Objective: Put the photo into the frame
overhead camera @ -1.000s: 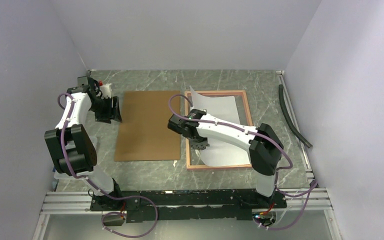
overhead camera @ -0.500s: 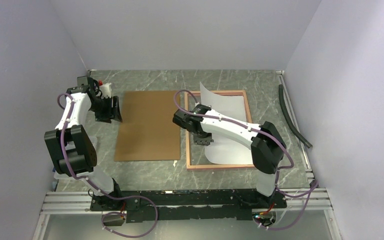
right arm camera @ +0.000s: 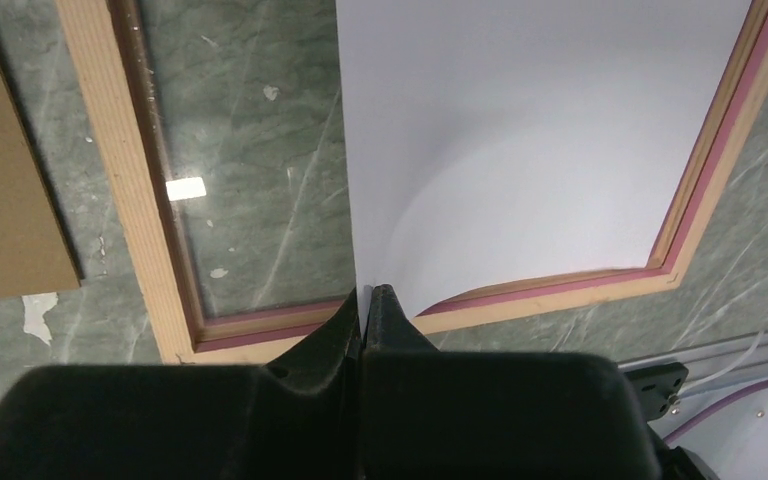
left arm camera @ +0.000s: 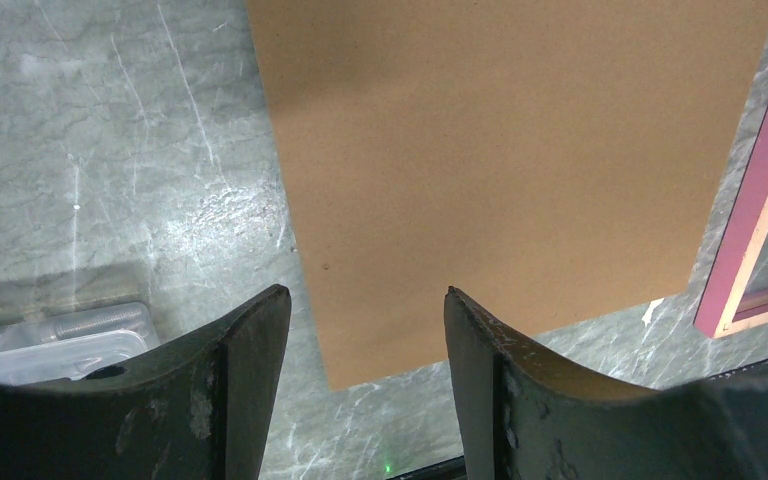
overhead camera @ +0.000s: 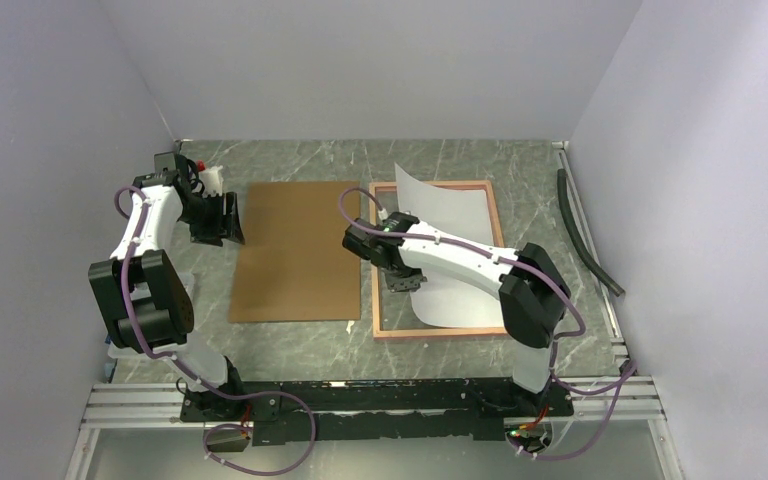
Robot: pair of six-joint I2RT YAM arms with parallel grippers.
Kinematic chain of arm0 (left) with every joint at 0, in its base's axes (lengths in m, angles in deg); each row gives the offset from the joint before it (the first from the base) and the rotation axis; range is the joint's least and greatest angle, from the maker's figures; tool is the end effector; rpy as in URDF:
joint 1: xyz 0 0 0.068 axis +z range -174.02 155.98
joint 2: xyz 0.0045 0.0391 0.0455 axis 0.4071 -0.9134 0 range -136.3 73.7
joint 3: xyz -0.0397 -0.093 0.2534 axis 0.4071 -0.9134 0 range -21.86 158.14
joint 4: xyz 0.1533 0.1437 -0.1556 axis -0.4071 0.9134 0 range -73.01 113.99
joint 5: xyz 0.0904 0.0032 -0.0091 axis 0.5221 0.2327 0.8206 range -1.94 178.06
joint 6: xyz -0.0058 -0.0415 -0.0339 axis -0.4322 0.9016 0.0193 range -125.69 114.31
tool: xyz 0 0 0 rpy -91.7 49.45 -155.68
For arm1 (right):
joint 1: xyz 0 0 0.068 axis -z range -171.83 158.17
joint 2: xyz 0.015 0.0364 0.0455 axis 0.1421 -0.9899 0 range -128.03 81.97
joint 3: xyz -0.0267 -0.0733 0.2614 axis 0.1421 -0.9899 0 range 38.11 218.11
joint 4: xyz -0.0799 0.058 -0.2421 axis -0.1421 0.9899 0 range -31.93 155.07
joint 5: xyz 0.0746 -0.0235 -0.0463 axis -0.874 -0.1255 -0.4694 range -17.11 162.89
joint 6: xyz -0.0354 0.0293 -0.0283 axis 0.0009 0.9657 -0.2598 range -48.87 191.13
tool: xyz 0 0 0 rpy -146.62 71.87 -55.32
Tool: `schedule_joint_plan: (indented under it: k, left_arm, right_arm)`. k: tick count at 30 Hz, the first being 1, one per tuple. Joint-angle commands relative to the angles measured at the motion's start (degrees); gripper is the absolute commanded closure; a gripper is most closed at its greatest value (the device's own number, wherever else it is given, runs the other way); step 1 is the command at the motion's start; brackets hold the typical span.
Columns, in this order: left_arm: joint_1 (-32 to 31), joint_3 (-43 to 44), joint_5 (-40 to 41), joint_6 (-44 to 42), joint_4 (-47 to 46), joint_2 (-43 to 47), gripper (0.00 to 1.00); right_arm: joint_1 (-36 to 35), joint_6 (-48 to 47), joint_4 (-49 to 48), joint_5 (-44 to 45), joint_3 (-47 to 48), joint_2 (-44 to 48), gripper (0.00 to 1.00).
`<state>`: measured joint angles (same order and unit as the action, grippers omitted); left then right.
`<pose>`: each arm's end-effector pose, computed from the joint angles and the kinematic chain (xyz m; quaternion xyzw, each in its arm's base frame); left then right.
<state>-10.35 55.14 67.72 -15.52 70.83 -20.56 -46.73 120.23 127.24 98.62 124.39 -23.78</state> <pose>0.3198 0.0651 0.2598 -0.0036 0.9714 -0.1377 0.1936 0.2111 0.2736 0.2365 -0.0467 0.9737 -0.1279 0.1826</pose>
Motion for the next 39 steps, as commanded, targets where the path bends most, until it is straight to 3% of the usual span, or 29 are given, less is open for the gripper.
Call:
schedule_joint_plan:
  k: [1,13,15,19,20,22,28,34,39]
  left_arm:
    - [-0.2,-0.1,-1.1,-0.2,-0.6,1.6,0.37]
    - [-0.2,-0.1,-0.9,-0.3,-0.2,1.4,0.36]
    - [-0.2,0.4,-1.1,-0.4,0.2,1.2,0.34]
    - [-0.2,1.5,-0.8,-1.0,1.2,1.5,0.30]
    - [-0.1,2.1,-0.5,-1.1,1.4,1.5,0.29]
    - [0.2,3.1,-0.2,-1.5,2.2,1.5,0.28]
    - [2.1,6.2,0.3,-2.5,3.5,0.7,0.26]
    - [4.3,8.7,2.5,-4.5,3.8,-1.9,0.24]
    - [4.7,7.0,10.9,-7.0,-1.4,-5.0,0.36]
  right_arm:
    - [-1.0,-2.9,-2.4,1.4,-1.5,-0.1,1.00]
    - [-1.3,-2.6,-4.4,0.9,-2.0,-0.1,0.99]
    - [-1.3,-2.6,-5.7,-0.3,-2.0,0.2,0.81]
    - [-1.3,-3.8,-8.3,-2.9,-1.1,1.3,0.21]
    - [-1.3,-3.8,-8.1,-2.7,-0.3,1.5,0.12]
    - [-1.2,-3.9,-7.7,-2.4,1.4,2.4,0.04]
    - [-1.0,-4.2,-9.6,-5.9,5.5,5.1,0.00]
    - [-1.0,-5.4,-15.6,-10.6,8.8,2.1,0.00]
    - [0.5,-4.9,-23.4,-17.3,13.1,-5.2,0.00]
